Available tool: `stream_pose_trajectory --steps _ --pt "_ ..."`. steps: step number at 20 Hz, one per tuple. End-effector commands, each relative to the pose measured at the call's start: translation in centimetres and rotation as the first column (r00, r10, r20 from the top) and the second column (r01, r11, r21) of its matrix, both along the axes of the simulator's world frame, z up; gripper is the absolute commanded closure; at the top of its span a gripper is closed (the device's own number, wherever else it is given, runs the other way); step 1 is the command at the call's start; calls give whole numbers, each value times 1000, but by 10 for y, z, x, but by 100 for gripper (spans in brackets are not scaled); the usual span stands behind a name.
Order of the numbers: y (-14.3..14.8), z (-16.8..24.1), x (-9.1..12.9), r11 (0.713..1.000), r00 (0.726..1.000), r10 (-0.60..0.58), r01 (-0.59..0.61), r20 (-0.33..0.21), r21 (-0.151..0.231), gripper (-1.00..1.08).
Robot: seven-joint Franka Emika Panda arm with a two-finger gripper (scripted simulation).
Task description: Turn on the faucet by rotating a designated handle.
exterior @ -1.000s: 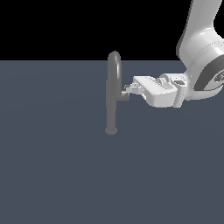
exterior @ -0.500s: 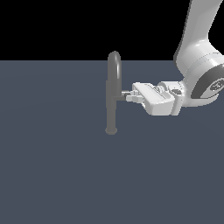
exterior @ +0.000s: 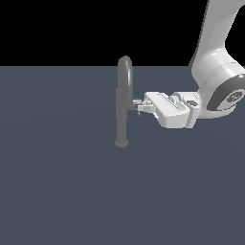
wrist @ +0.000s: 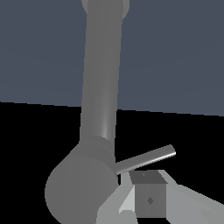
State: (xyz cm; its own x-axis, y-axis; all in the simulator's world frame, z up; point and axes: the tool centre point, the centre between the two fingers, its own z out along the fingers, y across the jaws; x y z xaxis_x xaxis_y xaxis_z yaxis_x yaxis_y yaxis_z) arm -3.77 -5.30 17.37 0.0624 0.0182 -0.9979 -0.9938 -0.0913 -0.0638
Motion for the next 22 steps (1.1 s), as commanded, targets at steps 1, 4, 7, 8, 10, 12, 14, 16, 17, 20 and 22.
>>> stream_pose_trajectory --steps 1,4,7,8,10,12,14,16,17,20,22 --pt "2 -23 5 1000 1000 -13 12 -23 -10 108" --pt "2 -37 9 1000 999 -17 16 -38 -13 108" --pt "3 -51 12 1000 998 -20 19 -52 -17 108" --pt "3 -55 13 1000 998 -22 21 -57 -18 108" --pt "-1 -9 4 999 1000 17 -16 -15 33 108" --pt "0 -16 9 1000 1000 12 -11 -21 27 108" --pt "1 -23 14 1000 1000 6 -6 -26 20 108" --pt "2 -30 19 1000 999 1 -1 -32 13 108" --pt "2 -33 21 1000 999 -1 1 -35 10 108" --pt "3 -43 28 1000 999 -9 9 -43 0 108" --pt "4 -49 33 1000 999 -14 13 -49 -7 108"
